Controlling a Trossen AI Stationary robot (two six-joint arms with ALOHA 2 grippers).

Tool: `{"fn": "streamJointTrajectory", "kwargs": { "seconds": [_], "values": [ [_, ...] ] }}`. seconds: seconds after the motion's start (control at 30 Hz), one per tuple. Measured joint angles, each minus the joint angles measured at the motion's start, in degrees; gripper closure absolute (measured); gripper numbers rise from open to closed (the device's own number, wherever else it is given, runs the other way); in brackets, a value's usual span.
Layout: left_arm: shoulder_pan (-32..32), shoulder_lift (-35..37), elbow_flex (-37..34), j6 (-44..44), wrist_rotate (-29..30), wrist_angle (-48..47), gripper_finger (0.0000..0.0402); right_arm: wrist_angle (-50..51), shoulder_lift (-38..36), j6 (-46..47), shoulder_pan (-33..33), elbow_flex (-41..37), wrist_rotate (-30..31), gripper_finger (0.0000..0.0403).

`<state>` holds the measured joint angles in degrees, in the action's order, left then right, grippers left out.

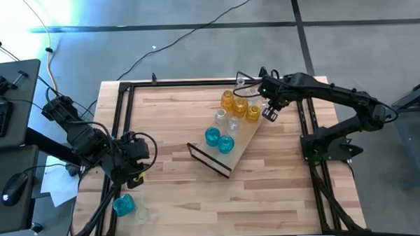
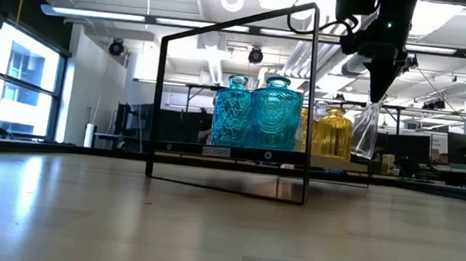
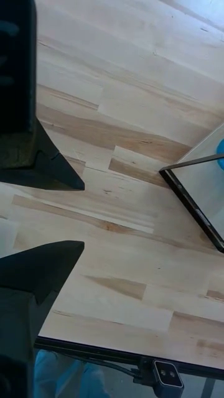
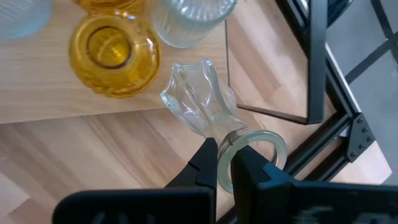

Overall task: Sort vases onto shelf
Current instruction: Put the right transparent vase on the shelf and align with the other transparent vase

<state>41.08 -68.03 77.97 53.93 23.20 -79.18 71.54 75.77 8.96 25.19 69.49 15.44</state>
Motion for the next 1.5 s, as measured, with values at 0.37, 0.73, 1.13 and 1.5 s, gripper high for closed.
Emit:
{"fn": "streamJointTrajectory", "kwargs": {
  "seconds": [0.37, 0.73, 1.13, 1.5],
  "values": [
    [0.0, 0.0, 0.0, 0.0, 0.0, 0.0, 0.0268, -3.9, 0.0, -1.9, 2.2, 0.0, -0.4, 0.0402],
    [0.0, 0.0, 0.0, 0.0, 0.1, 0.0, 0.0268, -3.9, 0.0, -2.0, 2.2, 0.0, -1.7, 0.0402],
    [0.0, 0.0, 0.0, 0.0, 1.3, 0.0, 0.0268, -3.8, 0.0, -2.6, 2.2, 0.0, -1.7, 0.0379],
    [0.0, 0.0, 0.0, 0.5, 1.4, 0.0, 0.0268, -4.2, 0.0, -2.5, 2.2, 0.0, -2.2, 0.0349]
  ]
}}
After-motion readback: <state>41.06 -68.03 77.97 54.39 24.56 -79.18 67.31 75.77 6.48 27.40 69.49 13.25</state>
